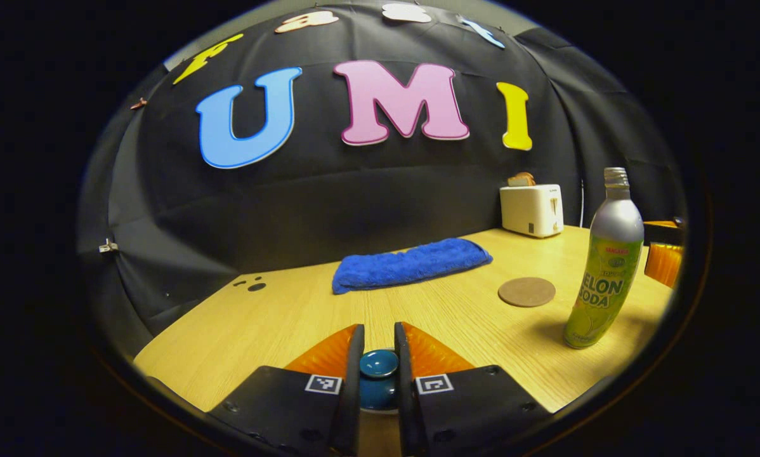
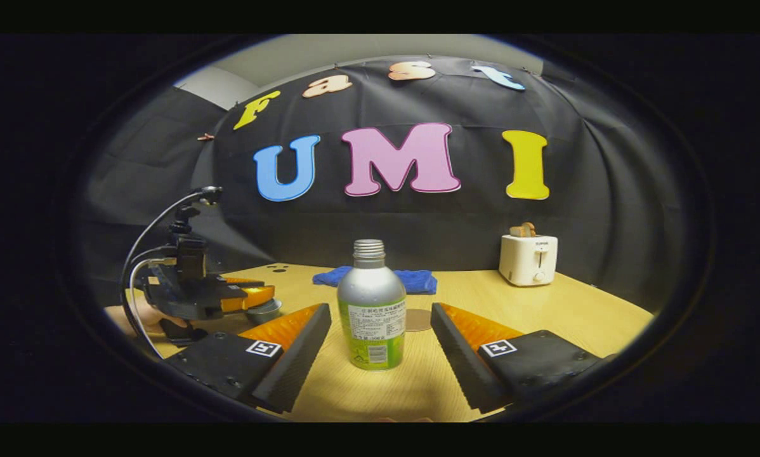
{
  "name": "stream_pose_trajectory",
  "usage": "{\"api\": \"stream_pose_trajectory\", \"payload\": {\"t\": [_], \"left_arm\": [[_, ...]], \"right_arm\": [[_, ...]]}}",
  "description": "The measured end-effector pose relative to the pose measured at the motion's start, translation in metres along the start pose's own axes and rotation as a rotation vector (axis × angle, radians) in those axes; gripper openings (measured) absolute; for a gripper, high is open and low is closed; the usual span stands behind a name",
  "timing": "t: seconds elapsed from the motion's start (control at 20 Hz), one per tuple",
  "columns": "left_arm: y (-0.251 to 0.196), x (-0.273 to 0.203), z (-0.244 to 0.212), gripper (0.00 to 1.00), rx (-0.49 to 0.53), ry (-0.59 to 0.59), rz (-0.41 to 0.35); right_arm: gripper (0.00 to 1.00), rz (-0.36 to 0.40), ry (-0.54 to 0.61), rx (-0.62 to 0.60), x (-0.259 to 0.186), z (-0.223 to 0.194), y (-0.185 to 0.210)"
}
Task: Open the teacup lid with one hand, grasp the water bottle and pour water into the teacup with the other hand; after pouring, place the water bottle on the coaster and then close the teacup lid.
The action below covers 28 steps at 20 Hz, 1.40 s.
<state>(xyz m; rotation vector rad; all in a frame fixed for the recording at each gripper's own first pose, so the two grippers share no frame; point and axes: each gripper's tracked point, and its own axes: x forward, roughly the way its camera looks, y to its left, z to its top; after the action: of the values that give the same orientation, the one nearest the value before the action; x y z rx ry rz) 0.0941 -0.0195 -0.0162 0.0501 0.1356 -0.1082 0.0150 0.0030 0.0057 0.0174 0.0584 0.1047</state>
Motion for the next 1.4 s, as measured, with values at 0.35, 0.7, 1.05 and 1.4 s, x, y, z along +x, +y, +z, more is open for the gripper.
{"api": "stream_pose_trajectory", "payload": {"t": [0.35,0.7,1.05,1.4], "left_arm": [[0.017,-0.039,0.036,0.28,-0.024,-0.13,0.039],[0.035,-0.06,0.028,0.28,-0.109,-0.132,0.029],[0.057,-0.067,0.02,0.28,-0.177,-0.13,0.032],[0.066,-0.076,0.023,0.28,-0.185,-0.16,0.032]], "right_arm": [[0.98,-0.018,0.008,0.013,0.008,-0.005,-0.002],[0.98,-0.003,0.044,-0.01,0.042,-0.009,0.008],[0.98,-0.056,0.103,0.043,0.07,-0.026,0.001],[1.0,-0.082,0.131,0.038,0.082,-0.032,0.001]]}}
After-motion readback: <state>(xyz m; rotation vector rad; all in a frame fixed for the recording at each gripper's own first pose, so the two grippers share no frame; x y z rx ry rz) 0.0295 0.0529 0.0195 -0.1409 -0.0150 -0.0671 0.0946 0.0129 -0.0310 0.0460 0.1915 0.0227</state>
